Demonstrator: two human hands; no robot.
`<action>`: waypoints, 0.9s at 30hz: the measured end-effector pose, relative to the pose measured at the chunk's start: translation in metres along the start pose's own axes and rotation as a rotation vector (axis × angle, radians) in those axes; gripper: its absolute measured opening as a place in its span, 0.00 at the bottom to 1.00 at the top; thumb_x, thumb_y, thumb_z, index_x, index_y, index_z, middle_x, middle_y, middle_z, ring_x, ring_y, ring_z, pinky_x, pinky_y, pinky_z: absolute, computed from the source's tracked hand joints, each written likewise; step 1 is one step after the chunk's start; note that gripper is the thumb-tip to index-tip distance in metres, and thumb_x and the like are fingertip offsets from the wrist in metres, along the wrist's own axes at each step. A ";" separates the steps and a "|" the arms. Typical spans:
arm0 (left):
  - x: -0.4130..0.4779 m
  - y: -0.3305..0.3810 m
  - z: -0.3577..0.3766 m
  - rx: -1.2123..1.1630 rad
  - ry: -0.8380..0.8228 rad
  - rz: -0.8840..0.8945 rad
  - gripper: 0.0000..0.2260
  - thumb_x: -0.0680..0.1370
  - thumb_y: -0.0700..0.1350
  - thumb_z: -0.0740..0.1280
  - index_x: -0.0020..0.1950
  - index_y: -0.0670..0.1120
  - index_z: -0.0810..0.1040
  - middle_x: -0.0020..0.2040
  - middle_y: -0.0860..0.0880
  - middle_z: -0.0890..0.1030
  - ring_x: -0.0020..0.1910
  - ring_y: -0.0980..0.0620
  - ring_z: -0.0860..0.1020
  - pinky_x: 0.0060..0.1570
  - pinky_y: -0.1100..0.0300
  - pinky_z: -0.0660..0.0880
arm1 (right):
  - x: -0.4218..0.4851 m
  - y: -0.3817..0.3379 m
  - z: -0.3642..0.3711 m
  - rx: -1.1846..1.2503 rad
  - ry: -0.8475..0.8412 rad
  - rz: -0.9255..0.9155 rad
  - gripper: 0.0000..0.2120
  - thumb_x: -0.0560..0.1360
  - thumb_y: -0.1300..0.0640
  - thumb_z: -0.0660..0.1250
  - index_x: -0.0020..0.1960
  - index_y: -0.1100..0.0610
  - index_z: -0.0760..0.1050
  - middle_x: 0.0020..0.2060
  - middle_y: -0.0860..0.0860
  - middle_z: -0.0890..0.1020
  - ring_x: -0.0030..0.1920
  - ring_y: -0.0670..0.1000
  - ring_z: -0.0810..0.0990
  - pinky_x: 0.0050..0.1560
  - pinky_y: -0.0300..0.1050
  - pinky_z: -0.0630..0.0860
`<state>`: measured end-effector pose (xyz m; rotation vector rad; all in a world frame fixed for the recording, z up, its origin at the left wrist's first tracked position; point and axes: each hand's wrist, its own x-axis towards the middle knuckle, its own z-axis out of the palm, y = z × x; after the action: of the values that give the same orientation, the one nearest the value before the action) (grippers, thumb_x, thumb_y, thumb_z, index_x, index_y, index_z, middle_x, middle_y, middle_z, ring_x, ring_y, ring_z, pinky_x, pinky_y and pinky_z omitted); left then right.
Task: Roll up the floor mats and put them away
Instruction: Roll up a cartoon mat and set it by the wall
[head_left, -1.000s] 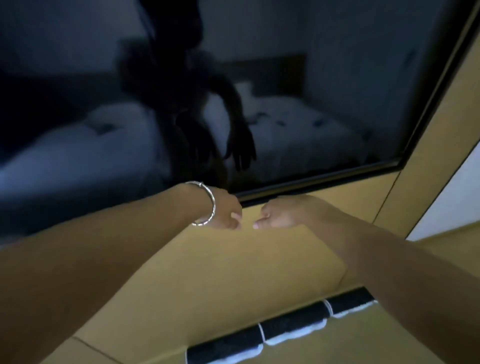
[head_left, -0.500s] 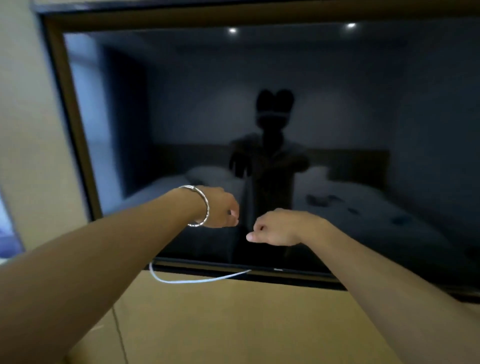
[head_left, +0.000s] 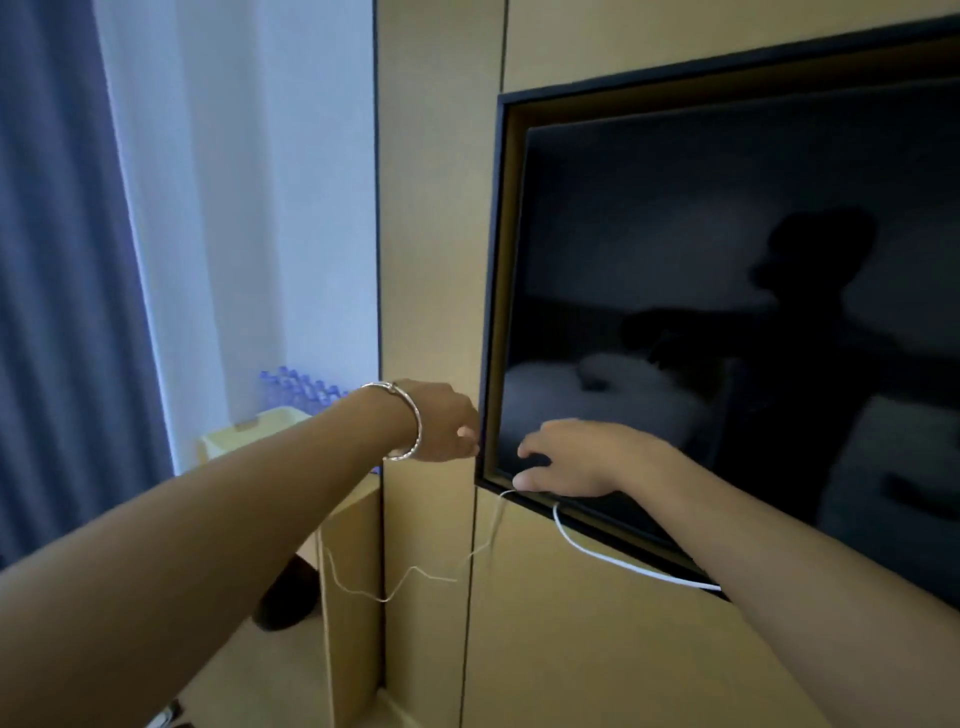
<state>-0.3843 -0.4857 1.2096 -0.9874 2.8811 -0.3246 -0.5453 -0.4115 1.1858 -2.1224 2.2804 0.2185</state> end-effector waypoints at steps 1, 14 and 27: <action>-0.015 -0.020 0.002 0.003 -0.010 -0.026 0.14 0.80 0.53 0.56 0.60 0.53 0.77 0.58 0.51 0.79 0.57 0.48 0.75 0.54 0.58 0.71 | 0.008 -0.022 -0.005 -0.012 -0.001 -0.021 0.25 0.78 0.39 0.58 0.72 0.50 0.66 0.68 0.51 0.69 0.66 0.53 0.69 0.57 0.49 0.68; -0.230 -0.284 0.083 -0.113 -0.115 -0.411 0.15 0.80 0.56 0.58 0.66 0.57 0.72 0.62 0.52 0.76 0.61 0.50 0.74 0.62 0.54 0.69 | 0.122 -0.336 -0.037 -0.108 -0.001 -0.296 0.26 0.78 0.40 0.58 0.73 0.49 0.63 0.72 0.49 0.67 0.70 0.52 0.66 0.65 0.50 0.65; -0.375 -0.377 0.204 -0.289 -0.295 -0.684 0.16 0.80 0.53 0.57 0.66 0.51 0.73 0.60 0.52 0.78 0.56 0.51 0.77 0.58 0.52 0.74 | 0.180 -0.557 0.023 -0.172 -0.166 -0.676 0.26 0.79 0.41 0.57 0.73 0.54 0.65 0.68 0.52 0.72 0.65 0.54 0.71 0.61 0.49 0.70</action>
<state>0.1658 -0.5819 1.0973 -1.8734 2.2826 0.2022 -0.0076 -0.6247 1.0938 -2.6846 1.3915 0.5504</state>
